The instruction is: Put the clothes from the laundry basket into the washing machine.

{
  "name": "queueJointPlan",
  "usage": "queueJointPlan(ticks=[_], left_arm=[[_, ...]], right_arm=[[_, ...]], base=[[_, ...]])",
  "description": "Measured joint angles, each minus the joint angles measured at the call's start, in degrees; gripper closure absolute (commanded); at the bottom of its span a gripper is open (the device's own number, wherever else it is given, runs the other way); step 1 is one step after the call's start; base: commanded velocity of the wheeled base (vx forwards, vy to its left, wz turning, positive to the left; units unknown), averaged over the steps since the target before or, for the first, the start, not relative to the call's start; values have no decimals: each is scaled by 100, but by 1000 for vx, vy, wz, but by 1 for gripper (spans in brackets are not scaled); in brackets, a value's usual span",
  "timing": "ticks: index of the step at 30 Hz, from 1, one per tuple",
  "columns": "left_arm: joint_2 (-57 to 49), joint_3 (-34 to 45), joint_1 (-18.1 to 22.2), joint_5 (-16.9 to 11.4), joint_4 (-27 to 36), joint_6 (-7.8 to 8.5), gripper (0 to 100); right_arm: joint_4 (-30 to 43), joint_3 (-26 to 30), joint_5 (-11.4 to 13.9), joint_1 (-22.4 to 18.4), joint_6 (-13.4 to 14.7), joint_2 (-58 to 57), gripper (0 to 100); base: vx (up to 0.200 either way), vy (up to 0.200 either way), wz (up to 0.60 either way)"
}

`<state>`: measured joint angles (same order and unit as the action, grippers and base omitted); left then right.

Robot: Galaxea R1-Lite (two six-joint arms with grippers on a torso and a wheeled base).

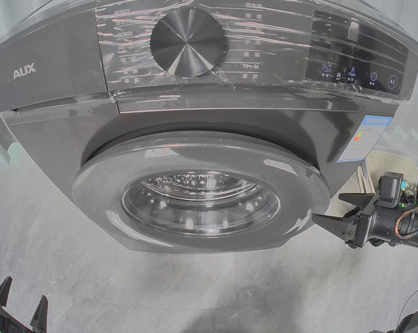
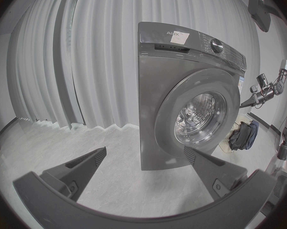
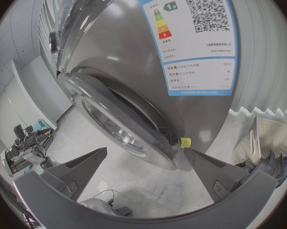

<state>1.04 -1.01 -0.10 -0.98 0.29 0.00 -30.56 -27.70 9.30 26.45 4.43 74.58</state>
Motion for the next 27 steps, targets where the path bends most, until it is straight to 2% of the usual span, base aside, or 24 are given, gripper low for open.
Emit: queueJointPlan(ticks=[11,17,24,27], left_arm=[[0,0,0,0,4,0,0],[0,0,0,0,4,-2,0],[0,0,0,0,6,0,0],[0,0,0,0,6,0,0]], right_arm=[[-1,-218,27,179,0,490,0],[13,-9,44,323,6,507,0],[134,424,46,343,-11,149,0],[130,444,33,319,-11,57,0]], base=[[0,0,0],[0,0,0],[0,0,0],[-67,0,0]])
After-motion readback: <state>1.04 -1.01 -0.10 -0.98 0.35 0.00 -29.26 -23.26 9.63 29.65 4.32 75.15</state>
